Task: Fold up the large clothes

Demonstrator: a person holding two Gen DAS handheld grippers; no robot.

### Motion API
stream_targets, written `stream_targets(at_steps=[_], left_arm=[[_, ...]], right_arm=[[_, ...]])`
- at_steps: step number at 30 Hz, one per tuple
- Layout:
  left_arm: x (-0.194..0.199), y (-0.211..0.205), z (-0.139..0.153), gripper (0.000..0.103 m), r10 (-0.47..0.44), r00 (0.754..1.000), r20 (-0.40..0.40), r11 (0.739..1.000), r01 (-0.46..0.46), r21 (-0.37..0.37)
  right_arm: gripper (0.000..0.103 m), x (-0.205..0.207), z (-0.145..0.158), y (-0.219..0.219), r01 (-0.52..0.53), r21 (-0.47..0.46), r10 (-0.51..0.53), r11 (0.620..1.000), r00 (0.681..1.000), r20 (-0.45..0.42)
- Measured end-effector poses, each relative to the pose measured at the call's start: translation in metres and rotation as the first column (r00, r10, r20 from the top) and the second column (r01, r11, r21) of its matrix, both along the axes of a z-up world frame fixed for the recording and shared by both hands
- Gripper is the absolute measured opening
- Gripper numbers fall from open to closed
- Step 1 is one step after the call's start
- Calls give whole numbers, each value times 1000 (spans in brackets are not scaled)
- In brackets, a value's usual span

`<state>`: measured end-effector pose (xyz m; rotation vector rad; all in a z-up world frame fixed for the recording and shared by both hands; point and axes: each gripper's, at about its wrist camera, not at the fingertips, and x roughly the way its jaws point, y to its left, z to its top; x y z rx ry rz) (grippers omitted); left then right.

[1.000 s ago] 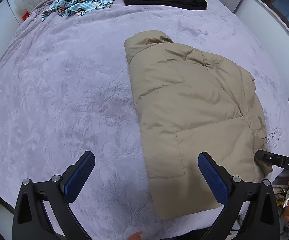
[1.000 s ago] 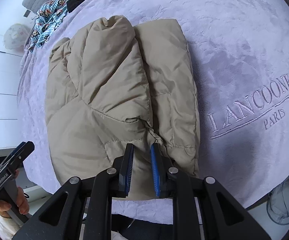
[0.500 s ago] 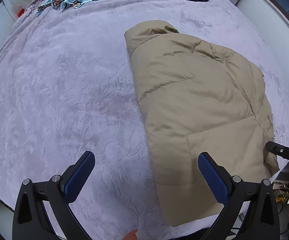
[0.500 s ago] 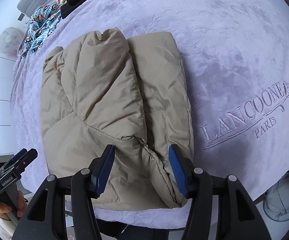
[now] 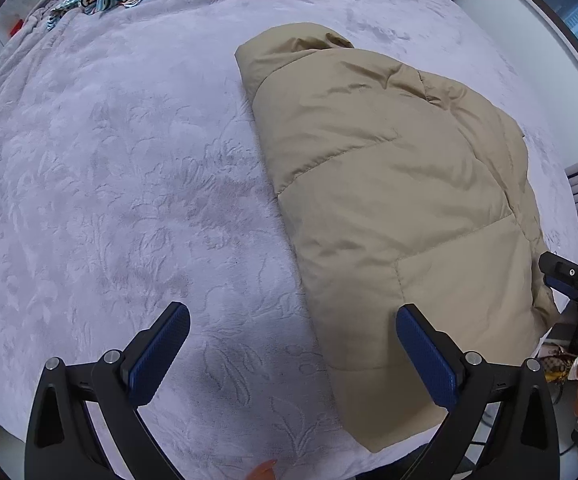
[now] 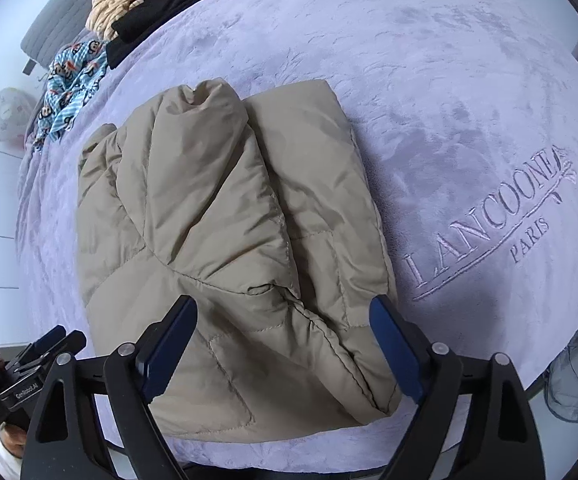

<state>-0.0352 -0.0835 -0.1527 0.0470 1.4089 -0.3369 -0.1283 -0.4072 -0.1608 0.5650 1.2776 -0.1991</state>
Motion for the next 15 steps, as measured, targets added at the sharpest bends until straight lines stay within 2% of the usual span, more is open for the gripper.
stream_targets(at_steps=[8, 15], left_arm=[[4, 10, -5, 103, -42, 999, -8, 999, 42, -20], [12, 1, -16, 103, -31, 999, -35, 999, 30, -11]], right_arm=[[90, -2, 0, 6, 37, -41, -37, 998, 999, -9], [90, 11, -8, -5, -28, -7, 28, 1000, 999, -33]])
